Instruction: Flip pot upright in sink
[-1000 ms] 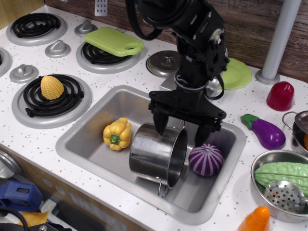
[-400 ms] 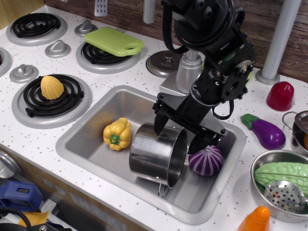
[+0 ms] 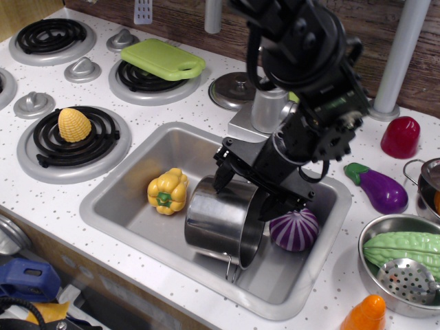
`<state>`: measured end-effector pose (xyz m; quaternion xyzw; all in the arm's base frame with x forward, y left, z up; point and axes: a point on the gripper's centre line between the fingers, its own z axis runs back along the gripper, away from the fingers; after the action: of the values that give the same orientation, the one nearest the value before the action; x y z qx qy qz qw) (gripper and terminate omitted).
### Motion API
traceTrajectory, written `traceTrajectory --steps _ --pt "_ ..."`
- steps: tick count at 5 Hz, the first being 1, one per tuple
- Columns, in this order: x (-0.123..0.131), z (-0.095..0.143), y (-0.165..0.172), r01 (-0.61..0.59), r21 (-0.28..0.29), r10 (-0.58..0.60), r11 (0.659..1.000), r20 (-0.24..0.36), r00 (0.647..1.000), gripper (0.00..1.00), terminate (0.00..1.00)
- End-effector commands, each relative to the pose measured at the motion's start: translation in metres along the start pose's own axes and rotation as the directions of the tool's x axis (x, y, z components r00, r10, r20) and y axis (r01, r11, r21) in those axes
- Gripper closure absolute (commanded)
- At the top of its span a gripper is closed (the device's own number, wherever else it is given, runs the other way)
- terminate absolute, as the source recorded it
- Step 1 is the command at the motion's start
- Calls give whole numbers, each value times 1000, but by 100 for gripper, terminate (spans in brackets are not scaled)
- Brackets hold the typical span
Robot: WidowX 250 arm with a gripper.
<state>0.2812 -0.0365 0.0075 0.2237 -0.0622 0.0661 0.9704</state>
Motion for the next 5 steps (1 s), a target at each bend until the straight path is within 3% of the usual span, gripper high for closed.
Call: traceTrajectory --steps 1,2,5 --pt "4 0 4 -15 69 12 997 50 999 0 0" --pt "2 -5 6 -25 80 19 996 65 998 0 0" --pt "5 -9 24 -47 3 47 999 102 994 0 0"
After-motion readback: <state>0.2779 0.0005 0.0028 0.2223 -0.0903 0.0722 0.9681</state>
